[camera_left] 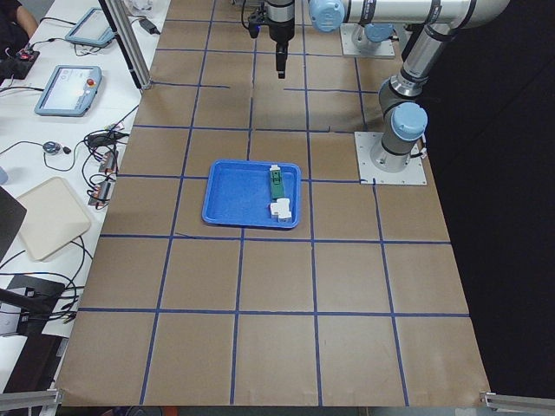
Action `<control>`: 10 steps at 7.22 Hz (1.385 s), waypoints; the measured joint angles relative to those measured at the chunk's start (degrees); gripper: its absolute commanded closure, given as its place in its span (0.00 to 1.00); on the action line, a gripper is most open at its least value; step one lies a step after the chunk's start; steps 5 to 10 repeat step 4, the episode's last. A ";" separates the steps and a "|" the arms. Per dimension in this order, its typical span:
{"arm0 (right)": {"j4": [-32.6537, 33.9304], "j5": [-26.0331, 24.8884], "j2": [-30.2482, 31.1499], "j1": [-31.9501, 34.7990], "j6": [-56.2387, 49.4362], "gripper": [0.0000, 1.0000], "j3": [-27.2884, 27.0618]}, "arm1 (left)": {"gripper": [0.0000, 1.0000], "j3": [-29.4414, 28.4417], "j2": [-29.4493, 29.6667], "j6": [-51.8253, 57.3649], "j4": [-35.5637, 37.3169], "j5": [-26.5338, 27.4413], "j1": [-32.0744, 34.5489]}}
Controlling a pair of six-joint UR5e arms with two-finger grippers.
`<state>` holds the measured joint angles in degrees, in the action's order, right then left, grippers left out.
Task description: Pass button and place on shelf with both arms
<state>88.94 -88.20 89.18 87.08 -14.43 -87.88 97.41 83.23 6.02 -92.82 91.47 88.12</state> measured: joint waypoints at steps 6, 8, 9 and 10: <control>-0.54 -3.87 0.17 0.10 4.87 0.00 0.17 | 0.00 0.08 -0.15 -0.03 0.04 -0.17 -0.47; -0.54 -3.87 0.17 0.10 4.87 0.00 0.17 | 0.00 0.08 -0.15 -0.03 0.04 -0.17 -0.47; -0.54 -3.87 0.17 0.10 4.87 0.00 0.17 | 0.00 0.08 -0.15 -0.03 0.04 -0.17 -0.47; -0.54 -3.87 0.17 0.10 4.87 0.00 0.17 | 0.00 0.08 -0.15 -0.03 0.04 -0.17 -0.47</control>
